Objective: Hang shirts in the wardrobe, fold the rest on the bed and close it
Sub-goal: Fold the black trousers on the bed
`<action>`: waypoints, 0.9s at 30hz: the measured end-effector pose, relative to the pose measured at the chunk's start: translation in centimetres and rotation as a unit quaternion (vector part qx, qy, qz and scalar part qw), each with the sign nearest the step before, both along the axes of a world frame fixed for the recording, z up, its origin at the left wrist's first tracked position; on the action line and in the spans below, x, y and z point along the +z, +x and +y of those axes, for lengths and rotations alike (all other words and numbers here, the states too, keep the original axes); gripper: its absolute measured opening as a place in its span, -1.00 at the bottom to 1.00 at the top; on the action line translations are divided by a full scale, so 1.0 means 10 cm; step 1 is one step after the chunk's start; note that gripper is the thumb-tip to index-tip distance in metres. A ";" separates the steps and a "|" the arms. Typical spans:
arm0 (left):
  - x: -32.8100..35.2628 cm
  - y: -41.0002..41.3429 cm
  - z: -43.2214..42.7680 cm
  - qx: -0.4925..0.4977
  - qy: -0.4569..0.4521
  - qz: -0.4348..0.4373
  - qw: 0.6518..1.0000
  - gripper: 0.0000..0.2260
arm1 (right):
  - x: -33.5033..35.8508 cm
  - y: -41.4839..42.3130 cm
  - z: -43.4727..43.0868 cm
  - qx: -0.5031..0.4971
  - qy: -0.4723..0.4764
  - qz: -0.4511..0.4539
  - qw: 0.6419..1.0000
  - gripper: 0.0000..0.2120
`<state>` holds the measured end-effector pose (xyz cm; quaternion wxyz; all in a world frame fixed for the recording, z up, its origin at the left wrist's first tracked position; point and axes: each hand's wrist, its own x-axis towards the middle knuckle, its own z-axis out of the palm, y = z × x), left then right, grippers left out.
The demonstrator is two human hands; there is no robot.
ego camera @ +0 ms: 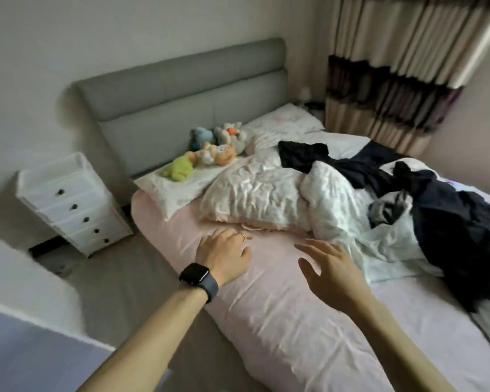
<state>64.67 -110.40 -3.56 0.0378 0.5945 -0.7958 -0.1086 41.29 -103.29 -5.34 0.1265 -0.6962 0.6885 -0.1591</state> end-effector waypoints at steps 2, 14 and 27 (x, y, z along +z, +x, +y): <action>-0.07 -0.31 -0.22 -0.041 0.021 -0.005 0.999 -0.64 | -0.06 -0.29 0.04 -0.050 0.014 0.006 0.999 -0.63; -0.33 -1.84 -1.39 -0.249 0.038 -0.017 0.968 -0.63 | -0.22 -1.32 -0.07 -0.308 0.041 -0.016 0.951 -0.57; -0.91 -3.80 -2.30 -0.301 0.046 -0.067 0.950 -0.59 | -0.81 -3.08 -0.58 -0.427 0.068 -0.052 0.900 -0.50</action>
